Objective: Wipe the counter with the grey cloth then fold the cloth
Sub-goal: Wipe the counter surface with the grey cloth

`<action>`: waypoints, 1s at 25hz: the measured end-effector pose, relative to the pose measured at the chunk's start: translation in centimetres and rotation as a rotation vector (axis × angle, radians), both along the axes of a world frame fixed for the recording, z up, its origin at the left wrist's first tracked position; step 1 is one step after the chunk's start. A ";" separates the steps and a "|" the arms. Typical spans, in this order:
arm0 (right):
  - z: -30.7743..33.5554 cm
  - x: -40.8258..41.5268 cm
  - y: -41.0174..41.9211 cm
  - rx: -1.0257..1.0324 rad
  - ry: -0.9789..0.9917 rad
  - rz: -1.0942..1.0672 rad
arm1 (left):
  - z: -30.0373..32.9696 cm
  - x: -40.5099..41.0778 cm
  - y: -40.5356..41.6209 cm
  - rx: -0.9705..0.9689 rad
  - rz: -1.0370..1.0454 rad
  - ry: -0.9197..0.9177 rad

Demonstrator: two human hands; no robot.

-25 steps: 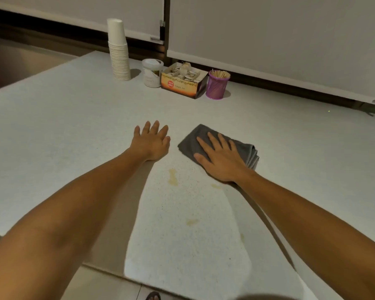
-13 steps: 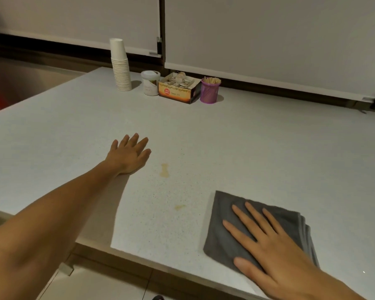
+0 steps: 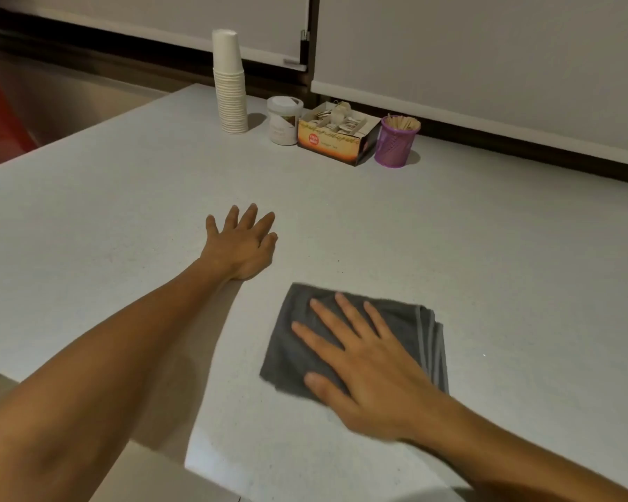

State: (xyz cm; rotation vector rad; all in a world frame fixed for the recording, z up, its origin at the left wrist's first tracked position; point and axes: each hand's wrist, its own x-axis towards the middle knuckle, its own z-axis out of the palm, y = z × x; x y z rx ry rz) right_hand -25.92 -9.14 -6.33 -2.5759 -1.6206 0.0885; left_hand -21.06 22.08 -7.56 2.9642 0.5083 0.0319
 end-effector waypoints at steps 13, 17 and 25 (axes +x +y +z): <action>0.7 24.4 23.5 -0.045 0.095 -0.676 | -1.7 1.0 0.7 0.025 0.022 -0.063; 3.3 25.0 24.2 -0.052 0.031 -0.760 | -0.3 0.7 -0.7 0.059 0.001 -0.086; -0.3 18.9 16.7 -0.078 -0.026 -0.288 | -1.3 1.0 0.9 -0.010 0.043 0.016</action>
